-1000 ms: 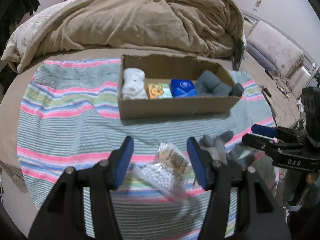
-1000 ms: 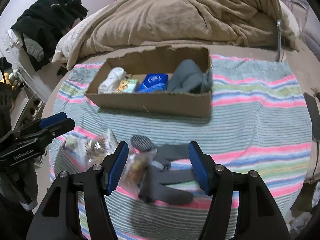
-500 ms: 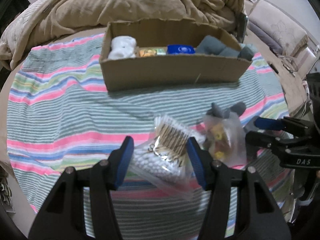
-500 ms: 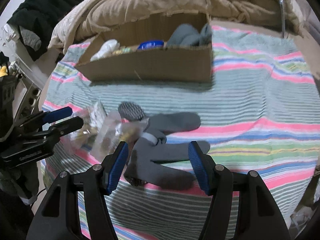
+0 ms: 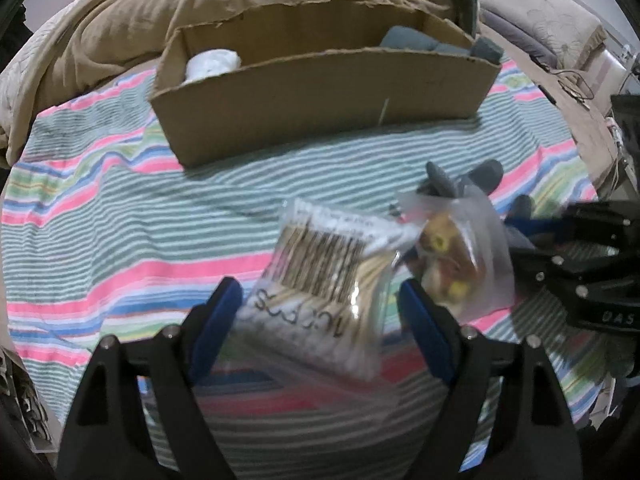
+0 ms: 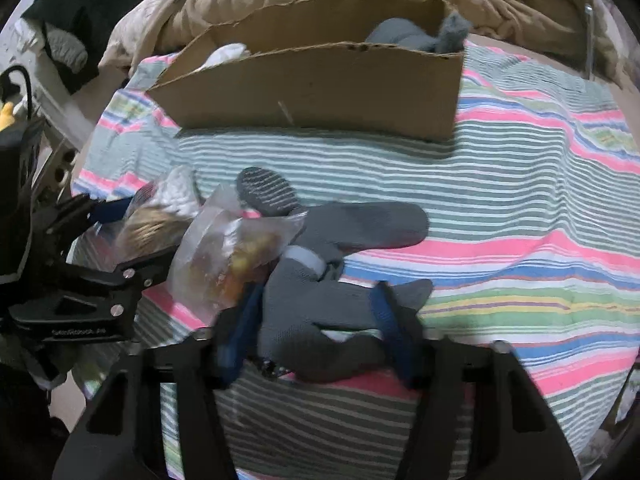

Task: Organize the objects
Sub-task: 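Grasp the cotton swab bag with the left tool while the right tool grasps the grey glove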

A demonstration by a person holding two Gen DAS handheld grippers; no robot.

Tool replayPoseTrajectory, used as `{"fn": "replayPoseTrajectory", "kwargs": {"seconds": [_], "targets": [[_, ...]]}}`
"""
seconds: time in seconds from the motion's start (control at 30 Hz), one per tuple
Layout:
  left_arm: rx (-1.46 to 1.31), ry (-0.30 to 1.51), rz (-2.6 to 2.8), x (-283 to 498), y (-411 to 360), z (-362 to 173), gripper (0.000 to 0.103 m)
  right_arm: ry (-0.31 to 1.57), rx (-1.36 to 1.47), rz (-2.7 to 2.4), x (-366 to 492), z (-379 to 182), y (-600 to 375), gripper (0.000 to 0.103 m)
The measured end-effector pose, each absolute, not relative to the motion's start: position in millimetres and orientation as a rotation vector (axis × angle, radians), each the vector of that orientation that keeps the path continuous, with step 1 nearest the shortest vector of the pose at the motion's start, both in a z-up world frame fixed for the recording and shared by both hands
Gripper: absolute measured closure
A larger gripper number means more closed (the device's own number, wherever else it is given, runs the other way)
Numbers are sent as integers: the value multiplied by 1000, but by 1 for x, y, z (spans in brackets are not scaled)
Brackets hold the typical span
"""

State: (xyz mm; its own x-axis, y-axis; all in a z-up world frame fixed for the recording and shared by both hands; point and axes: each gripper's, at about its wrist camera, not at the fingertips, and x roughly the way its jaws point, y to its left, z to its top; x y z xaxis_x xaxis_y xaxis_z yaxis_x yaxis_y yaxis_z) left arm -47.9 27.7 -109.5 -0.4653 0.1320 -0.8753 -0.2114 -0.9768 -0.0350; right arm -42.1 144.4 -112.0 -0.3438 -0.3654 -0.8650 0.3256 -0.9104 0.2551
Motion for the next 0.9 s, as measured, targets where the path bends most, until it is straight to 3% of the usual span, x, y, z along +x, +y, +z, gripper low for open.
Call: {"fn": "replayPoseTrajectory", "kwargs": {"seconds": [0.1, 0.23, 0.9], "targets": [[-1487, 67, 2539, -48, 21, -108, 40, -31, 1471, -2275, -40, -111, 141, 77], [-1470, -9, 2536, -46, 12, -105, 46, -51, 1455, -2277, -39, -105, 146, 80], [-1299, -123, 2631, -30, -6, -36, 47, -99, 1277, -2437, -33, -37, 177, 80]]}}
